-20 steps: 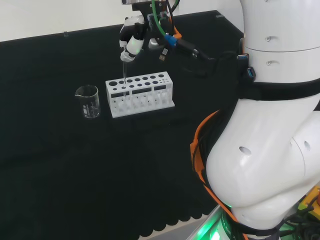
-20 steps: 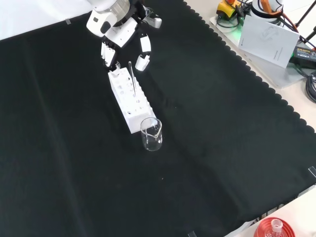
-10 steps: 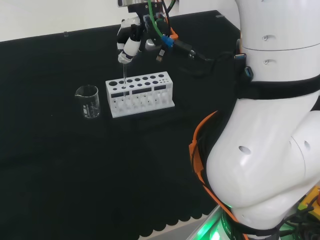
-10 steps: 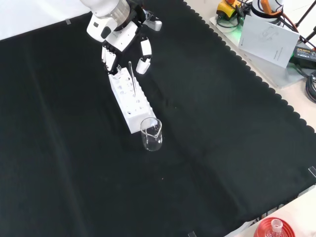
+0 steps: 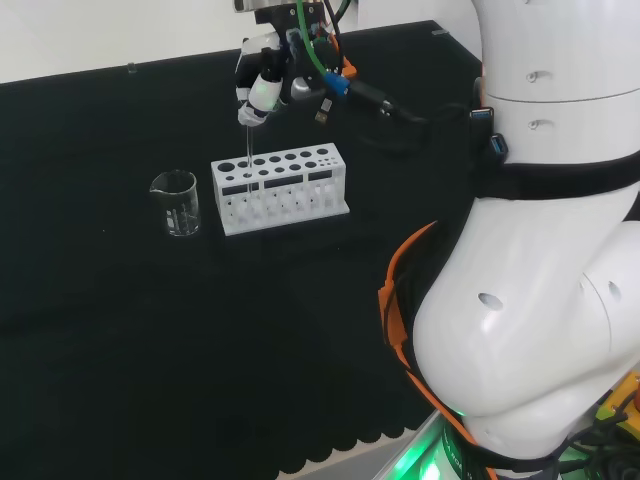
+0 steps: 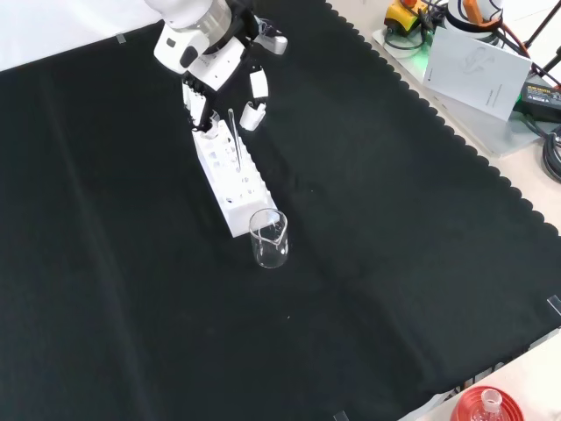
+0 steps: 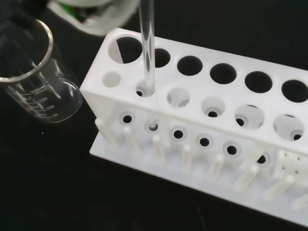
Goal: Take the glass rod from the white test tube rack.
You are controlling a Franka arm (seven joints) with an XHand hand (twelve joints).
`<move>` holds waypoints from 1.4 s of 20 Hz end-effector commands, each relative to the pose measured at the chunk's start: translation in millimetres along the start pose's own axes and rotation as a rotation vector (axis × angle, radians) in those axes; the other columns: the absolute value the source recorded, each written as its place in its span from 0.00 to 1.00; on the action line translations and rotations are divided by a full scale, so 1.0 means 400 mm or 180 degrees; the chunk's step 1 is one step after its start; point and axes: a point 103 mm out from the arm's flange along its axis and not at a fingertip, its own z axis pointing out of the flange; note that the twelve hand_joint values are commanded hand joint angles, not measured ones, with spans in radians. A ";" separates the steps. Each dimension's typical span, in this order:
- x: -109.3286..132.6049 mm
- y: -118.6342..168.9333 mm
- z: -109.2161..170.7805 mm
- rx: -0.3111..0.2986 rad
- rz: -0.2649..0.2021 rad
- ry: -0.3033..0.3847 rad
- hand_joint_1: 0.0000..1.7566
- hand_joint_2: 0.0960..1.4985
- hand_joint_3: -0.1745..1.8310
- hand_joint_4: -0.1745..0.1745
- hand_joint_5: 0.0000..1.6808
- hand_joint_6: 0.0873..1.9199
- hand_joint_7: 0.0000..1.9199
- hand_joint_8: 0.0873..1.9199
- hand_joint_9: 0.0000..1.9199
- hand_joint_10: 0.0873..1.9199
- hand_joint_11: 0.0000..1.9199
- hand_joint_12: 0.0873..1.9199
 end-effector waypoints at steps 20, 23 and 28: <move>0.050 0.005 -0.019 -0.0547 -0.0067 -0.0325 0.75 0.39 0.45 0.00 0.64 0.46 0.72 0.30 0.83 0.12 0.79 0.29; 0.060 -0.002 -0.036 -0.0566 -0.0061 -0.0345 0.75 0.36 0.48 0.00 0.65 0.44 0.73 0.30 0.85 0.10 0.82 0.26; 0.075 -0.012 -0.053 -0.0522 -0.0030 -0.0417 0.75 0.34 0.50 0.00 0.67 0.43 0.74 0.30 0.86 0.09 0.83 0.25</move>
